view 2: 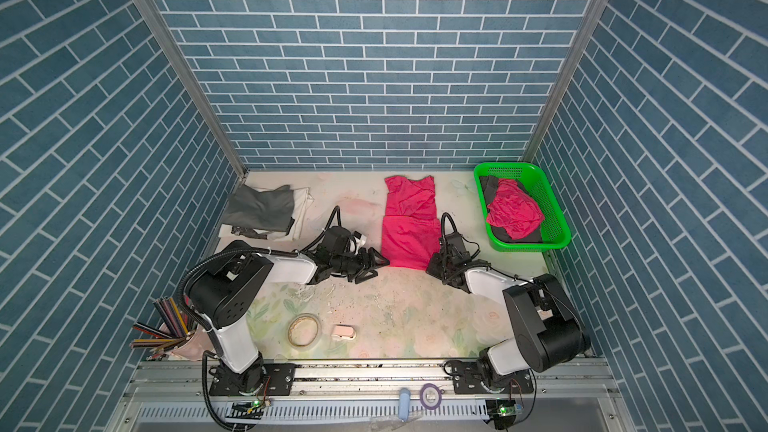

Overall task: Fold and stack the t-shirts
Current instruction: 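Release the fold and move both grippers to the folded shirt's near edge, then grasp the near edge with both grippers and fold it over the far half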

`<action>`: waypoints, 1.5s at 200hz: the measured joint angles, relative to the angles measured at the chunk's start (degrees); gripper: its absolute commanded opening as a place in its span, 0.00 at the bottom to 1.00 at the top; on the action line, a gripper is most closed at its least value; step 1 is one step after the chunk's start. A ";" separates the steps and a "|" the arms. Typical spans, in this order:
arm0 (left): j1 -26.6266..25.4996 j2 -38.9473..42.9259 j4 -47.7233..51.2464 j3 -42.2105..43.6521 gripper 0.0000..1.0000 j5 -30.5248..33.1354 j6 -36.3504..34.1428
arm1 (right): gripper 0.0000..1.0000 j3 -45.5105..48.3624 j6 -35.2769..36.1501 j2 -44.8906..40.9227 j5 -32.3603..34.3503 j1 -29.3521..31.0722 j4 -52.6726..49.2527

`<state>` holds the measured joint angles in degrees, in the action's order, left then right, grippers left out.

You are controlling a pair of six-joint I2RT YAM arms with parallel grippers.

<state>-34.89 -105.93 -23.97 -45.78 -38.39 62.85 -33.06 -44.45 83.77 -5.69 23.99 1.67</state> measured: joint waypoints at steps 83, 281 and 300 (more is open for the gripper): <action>0.31 -6.56 -4.98 -3.50 0.10 4.39 -1.70 | 0.00 -0.26 2.56 -0.96 -0.13 0.31 -0.39; -0.50 34.86 6.82 17.73 0.00 9.18 1.62 | 0.00 -4.61 1.27 -27.45 8.98 21.18 -23.02; 0.46 36.22 8.33 15.52 0.00 8.33 2.25 | 0.00 -5.75 1.31 -27.63 9.51 21.03 -23.80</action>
<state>-34.44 -69.71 -15.64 -30.26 -30.06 65.10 -38.81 -43.13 56.14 3.81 45.01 -22.13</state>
